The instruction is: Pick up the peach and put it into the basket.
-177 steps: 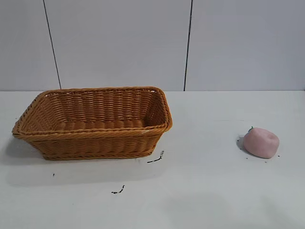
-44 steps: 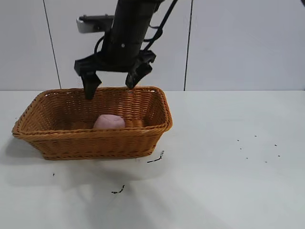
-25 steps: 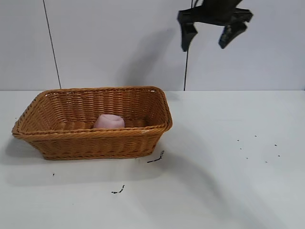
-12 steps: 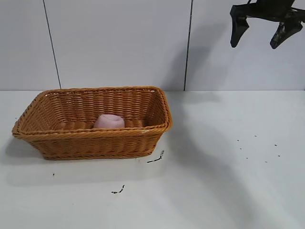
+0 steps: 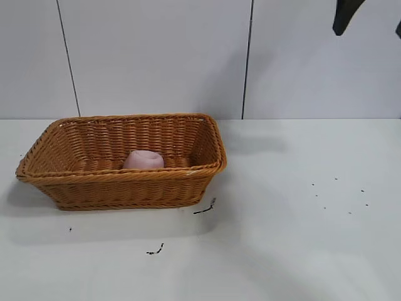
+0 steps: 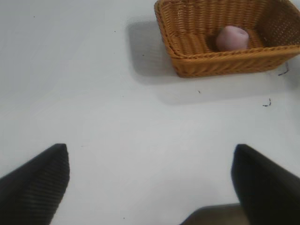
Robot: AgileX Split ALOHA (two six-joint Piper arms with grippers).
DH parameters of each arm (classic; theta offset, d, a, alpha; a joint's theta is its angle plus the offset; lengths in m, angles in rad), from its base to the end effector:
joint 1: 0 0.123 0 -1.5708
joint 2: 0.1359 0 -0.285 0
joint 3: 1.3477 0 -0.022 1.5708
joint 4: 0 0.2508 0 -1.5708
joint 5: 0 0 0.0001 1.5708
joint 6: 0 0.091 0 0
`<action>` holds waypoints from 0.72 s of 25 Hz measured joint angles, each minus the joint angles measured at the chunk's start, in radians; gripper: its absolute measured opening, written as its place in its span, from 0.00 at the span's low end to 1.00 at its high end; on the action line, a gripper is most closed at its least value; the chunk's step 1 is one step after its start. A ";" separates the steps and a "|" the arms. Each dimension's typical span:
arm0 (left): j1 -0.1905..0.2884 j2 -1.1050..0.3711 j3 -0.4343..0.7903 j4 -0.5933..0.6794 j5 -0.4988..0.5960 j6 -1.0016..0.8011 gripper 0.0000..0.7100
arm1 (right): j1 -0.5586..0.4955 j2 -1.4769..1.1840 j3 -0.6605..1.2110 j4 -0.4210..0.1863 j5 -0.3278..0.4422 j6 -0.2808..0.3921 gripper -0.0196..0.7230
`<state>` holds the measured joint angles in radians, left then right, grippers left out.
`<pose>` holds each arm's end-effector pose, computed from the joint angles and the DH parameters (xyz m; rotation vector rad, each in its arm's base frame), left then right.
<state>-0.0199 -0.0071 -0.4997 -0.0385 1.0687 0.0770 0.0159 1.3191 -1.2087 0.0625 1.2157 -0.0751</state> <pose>-0.0063 -0.0029 0.2766 0.1012 2.0424 -0.0104 0.2478 0.0093 0.3364 -0.1110 2.8050 0.0734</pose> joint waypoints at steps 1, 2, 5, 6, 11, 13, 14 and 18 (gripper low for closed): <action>0.000 0.000 0.000 0.000 0.000 0.000 0.97 | 0.000 -0.070 0.076 -0.005 0.000 0.000 0.95; 0.000 0.000 0.000 0.000 0.000 0.000 0.97 | 0.000 -0.136 0.136 -0.010 -0.002 0.000 0.95; 0.000 0.000 0.000 0.000 0.000 0.000 0.97 | 0.000 -0.326 0.334 -0.013 -0.042 0.000 0.95; 0.000 0.000 0.000 0.000 0.000 0.000 0.97 | 0.000 -0.396 0.384 -0.013 -0.070 0.000 0.95; 0.000 0.000 0.000 0.000 0.000 0.000 0.97 | 0.000 -0.722 0.638 -0.013 -0.180 0.000 0.95; 0.000 0.000 0.000 0.000 0.000 0.000 0.97 | 0.000 -0.850 0.692 -0.013 -0.183 0.000 0.95; 0.000 0.000 0.000 0.000 0.000 0.000 0.97 | 0.000 -0.898 0.699 -0.016 -0.184 0.000 0.95; 0.000 0.000 0.000 0.000 0.000 0.000 0.97 | 0.000 -1.080 0.706 -0.016 -0.197 -0.010 0.95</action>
<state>-0.0199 -0.0071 -0.4997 -0.0385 1.0687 0.0770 0.0159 0.2388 -0.5025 0.0461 1.0192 -0.0846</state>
